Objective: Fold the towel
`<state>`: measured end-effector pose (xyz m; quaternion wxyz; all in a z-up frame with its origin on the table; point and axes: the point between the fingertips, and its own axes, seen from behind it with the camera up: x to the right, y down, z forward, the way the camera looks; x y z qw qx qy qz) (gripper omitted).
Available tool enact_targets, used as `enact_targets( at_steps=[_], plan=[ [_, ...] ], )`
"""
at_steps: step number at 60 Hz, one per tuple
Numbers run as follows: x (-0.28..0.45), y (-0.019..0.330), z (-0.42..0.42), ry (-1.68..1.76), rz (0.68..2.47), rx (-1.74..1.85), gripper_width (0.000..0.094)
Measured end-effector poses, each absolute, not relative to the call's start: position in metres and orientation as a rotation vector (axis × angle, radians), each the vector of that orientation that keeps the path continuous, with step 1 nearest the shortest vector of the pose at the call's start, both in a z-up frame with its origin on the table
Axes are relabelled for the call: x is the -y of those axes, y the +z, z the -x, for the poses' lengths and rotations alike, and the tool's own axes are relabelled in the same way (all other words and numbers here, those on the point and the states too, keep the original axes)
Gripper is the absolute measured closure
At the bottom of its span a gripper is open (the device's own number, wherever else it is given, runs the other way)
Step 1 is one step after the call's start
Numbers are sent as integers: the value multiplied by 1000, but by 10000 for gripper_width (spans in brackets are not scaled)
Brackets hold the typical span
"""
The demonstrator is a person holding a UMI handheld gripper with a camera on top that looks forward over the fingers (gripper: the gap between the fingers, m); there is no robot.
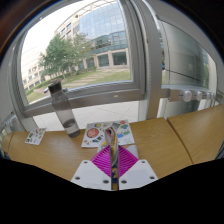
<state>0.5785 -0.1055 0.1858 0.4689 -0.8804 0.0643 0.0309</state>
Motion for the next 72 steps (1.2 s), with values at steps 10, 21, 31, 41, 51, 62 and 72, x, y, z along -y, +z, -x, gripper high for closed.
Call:
enact_targets(
  at_steps=[10, 21, 31, 41, 51, 62, 72],
  plan=[
    [108, 124, -679, -108, 2225, -154, 577],
    [113, 133, -676, 3, 2173, -150, 252],
    [135, 211, -635, 70, 2031, -90, 155],
    [183, 257, -570, 106, 1959, -38, 156],
    [235, 253, -504, 69, 1960, 10, 146],
    [285, 235, -429, 69, 1979, 59, 132],
    [316, 237, -396, 87, 1972, 55, 121]
  ],
)
